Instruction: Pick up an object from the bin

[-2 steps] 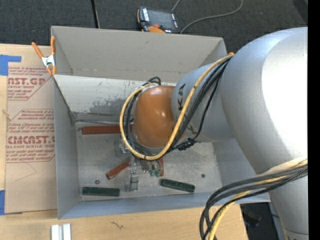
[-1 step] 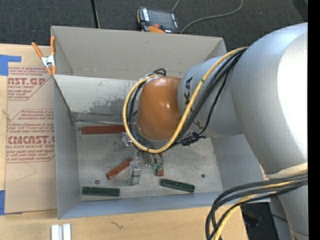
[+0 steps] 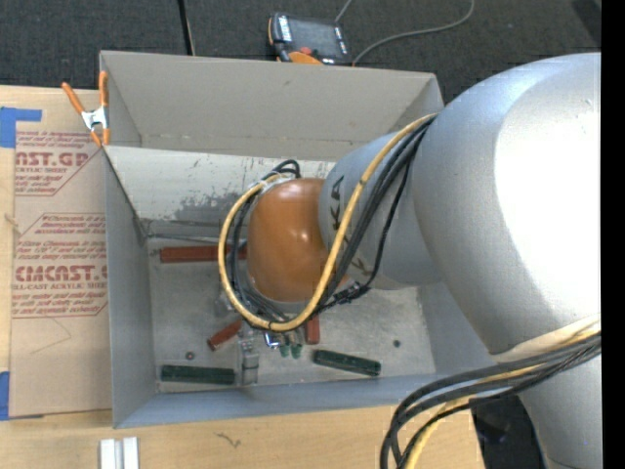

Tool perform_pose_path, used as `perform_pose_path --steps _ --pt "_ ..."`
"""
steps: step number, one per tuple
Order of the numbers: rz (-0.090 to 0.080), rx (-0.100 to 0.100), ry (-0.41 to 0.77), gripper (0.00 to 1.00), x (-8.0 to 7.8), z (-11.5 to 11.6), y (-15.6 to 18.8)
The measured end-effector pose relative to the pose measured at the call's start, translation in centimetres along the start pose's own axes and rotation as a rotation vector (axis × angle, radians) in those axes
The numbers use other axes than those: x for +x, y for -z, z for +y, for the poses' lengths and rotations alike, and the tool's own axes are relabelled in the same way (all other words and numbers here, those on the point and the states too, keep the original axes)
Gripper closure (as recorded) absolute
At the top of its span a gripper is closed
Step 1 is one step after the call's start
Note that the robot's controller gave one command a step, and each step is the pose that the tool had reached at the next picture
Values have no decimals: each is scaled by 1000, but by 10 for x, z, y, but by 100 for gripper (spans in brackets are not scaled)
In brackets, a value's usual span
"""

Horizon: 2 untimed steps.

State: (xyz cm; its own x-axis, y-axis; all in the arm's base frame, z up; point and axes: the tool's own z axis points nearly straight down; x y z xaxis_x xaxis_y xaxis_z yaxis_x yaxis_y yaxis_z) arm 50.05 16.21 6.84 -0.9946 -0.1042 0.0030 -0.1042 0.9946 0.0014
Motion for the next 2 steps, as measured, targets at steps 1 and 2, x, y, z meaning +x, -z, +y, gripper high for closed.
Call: perform_pose_path --steps 1,2 --pt "-3 0 -3 100 -1 -1 1" --pt "-11 -2 -17 100 4 3 133"
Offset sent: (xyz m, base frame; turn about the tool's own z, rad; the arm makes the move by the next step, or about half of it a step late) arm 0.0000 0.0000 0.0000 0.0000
